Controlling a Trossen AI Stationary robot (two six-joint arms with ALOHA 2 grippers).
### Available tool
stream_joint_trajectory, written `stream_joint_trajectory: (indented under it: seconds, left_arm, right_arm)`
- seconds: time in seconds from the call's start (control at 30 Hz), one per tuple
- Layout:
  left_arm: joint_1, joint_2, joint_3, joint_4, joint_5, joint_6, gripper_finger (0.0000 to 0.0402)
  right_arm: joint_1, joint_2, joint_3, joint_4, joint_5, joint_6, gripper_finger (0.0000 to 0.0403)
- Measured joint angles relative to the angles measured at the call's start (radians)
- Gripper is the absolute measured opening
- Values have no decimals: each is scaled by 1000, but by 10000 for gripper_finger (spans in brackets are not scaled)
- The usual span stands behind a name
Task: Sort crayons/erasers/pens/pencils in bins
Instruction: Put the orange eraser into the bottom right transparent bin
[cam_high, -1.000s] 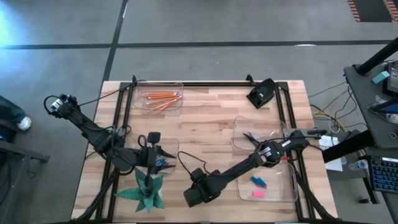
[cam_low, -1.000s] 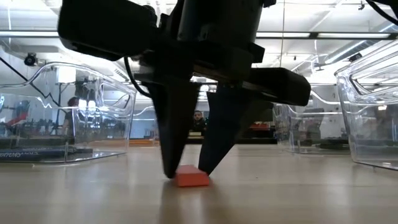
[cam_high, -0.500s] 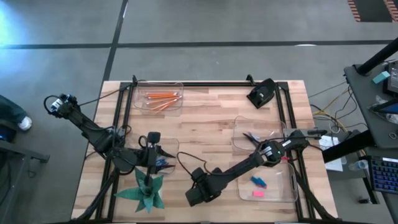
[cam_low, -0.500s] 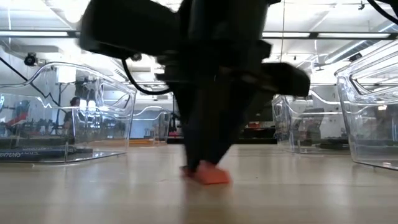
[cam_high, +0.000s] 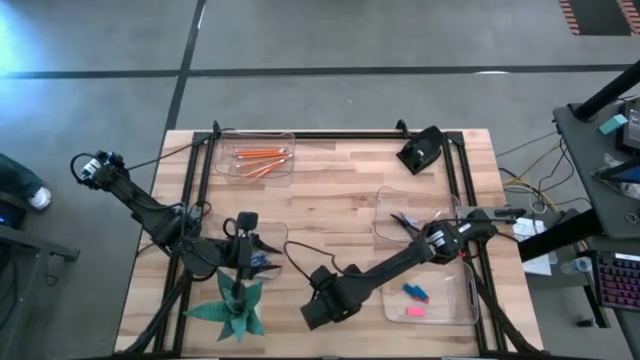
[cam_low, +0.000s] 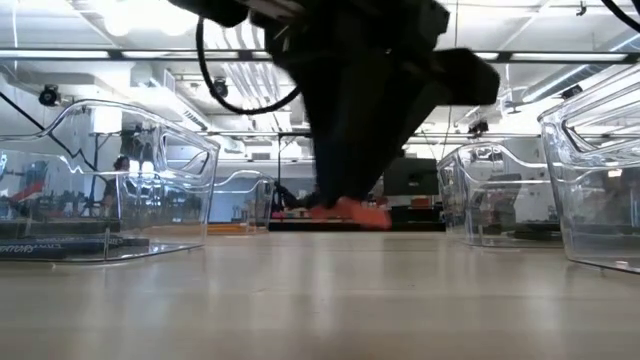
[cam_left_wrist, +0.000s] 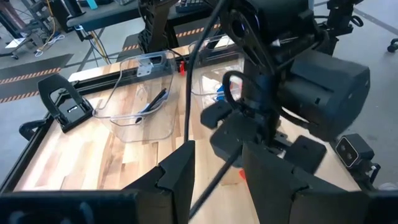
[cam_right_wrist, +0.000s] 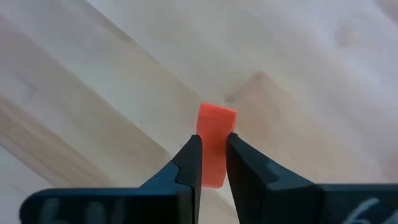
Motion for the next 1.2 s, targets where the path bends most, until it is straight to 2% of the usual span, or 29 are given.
stream_joint_trajectory:
  seconds: [0.17,0.47,0.73,0.83,0.97,1.1,1.2]
  left_arm:
    - [0,0,0,-1,0,0,121]
    - [-1,0,0,-9,0,0,121]
    - [0,-5,0,-18,-30,0,121]
    - [1,-5,0,-15,-45,0,121]
    - [1,-4,-1,-11,-57,0,121]
    - [1,-4,-1,40,-76,-1,121]
    - [1,-4,-1,96,-110,-1,121]
  right_arm:
    - [6,-51,0,-110,2,2,54]
    - [28,-195,2,-340,71,-24,54]
    - [98,-344,-35,-344,73,-88,54]
    - [132,-420,-102,-346,78,-48,54]
    - [181,-522,-268,-346,77,32,54]
    - [231,-607,-458,-320,-9,99,54]
    - [276,-666,-597,-230,-67,100,54]
